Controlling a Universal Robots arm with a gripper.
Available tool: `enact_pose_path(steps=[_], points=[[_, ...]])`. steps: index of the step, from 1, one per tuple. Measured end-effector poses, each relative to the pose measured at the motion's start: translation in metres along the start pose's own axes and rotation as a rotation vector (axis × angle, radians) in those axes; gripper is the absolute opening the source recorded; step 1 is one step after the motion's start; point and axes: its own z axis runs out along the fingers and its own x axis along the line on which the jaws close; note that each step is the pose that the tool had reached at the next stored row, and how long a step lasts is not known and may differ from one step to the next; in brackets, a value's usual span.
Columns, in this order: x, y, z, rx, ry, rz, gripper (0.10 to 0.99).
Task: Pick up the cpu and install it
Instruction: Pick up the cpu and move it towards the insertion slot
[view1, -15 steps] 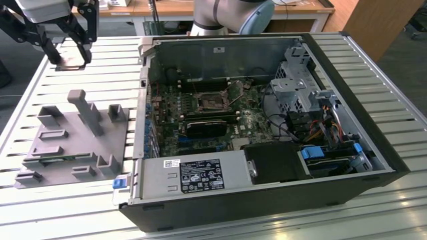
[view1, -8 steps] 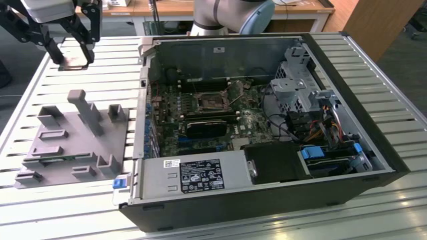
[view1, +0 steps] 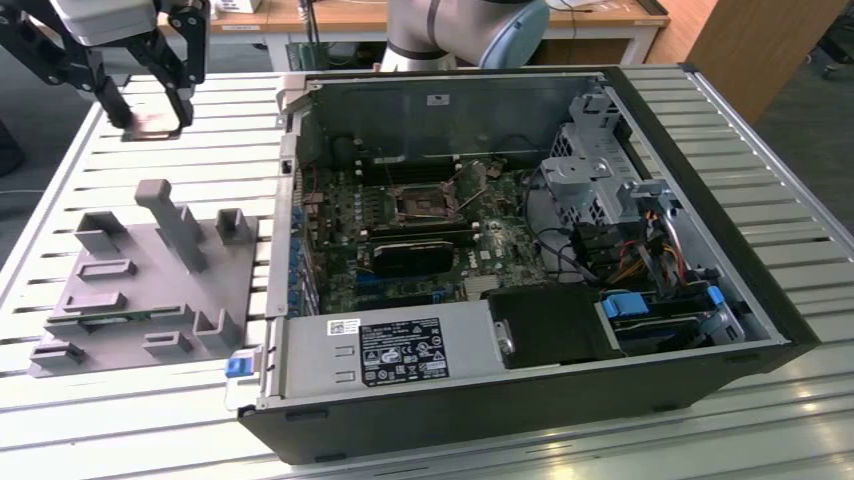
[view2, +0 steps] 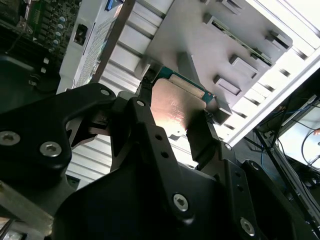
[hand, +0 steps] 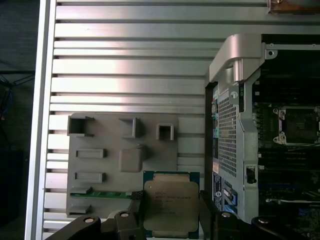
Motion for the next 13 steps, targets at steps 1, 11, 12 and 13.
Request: enact_pose_path(steps=[1,11,12,13], points=[[-0.0006,0.0000,0.0000,0.000,0.0000,0.000,0.533],[-0.0059,0.0000,-0.0002,0.000,0.0000,0.000,0.533],[-0.0065,0.0000,-0.0002,0.000,0.0001,0.000,0.533],[-0.0071,0.0000,-0.0002,0.000,0.0000,0.000,0.533]])
